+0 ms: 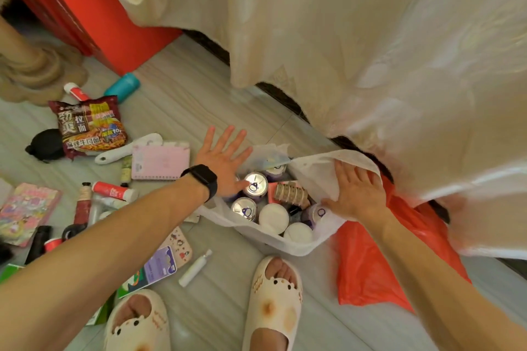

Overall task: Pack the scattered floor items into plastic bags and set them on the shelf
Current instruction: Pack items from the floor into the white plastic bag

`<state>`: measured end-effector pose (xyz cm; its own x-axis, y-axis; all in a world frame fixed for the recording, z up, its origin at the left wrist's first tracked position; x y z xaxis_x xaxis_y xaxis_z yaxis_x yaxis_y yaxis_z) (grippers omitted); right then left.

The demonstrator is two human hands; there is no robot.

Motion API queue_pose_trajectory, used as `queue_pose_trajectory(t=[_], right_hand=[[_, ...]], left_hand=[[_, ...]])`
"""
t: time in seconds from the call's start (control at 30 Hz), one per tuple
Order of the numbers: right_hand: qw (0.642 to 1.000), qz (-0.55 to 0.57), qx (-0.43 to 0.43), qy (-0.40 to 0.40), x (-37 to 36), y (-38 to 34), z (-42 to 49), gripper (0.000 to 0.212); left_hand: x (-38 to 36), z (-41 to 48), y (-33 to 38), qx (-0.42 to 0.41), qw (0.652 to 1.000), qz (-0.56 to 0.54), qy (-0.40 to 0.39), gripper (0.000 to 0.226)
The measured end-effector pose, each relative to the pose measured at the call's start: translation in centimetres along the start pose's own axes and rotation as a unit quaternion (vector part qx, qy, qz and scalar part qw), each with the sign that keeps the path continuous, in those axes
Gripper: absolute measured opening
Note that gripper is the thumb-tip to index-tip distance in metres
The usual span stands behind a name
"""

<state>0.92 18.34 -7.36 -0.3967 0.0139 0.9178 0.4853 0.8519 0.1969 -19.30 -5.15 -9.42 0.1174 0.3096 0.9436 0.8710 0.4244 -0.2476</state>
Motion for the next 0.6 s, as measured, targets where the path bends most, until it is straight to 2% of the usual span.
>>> queue_pose_trajectory(t=[0.07,0.13,0.2,0.27,0.33,0.4,0.53,0.6], right_hand=[[1.000,0.019,-0.004,-0.019,0.2,0.2,0.4,0.106],[0.999,0.042,-0.002,-0.022,0.6,-0.6,-0.1,0.102],[0.997,0.067,0.021,0.015,1.8,-2.1,-1.3,0.087],[0.989,0.110,0.065,0.081,3.1,-4.0,-3.2,0.072],[0.966,0.186,0.120,0.135,4.1,-6.8,-5.3,0.064],[0.940,0.248,0.178,0.155,5.1,-10.1,-7.2,0.061],[0.908,0.295,0.261,0.146,6.0,-17.4,-9.9,0.058],[0.899,0.292,0.301,0.123,5.7,-20.7,-10.6,0.058]], left_hand=[[0.2,-0.1,-0.8,-0.015,0.998,0.056,0.000,0.087],[0.0,-1.0,-1.2,-0.002,0.999,0.047,0.001,0.088],[0.4,-2.4,-1.4,0.024,0.999,-0.031,0.002,0.081],[1.0,-4.7,-1.6,0.060,0.986,-0.155,0.009,0.073],[1.0,-8.1,-1.9,0.124,0.952,-0.276,0.039,0.067],[0.2,-12.3,-2.3,0.197,0.918,-0.340,0.063,0.062],[-4.0,-20.9,-2.4,0.358,0.850,-0.381,0.057,0.062],[-6.4,-24.7,-2.1,0.411,0.830,-0.375,0.038,0.066]])
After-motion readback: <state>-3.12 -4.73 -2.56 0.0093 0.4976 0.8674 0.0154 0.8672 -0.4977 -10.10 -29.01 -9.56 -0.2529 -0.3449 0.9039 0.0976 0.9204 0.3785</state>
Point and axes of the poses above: each hand's wrist, its own z-axis towards the middle knuckle, its own x-axis out of the back of the hand, y = z × x, the point moved 1 cm from there along z, towards the middle knuckle, and after that the axes turned 11 degrees about y, right-handed, at the moved point
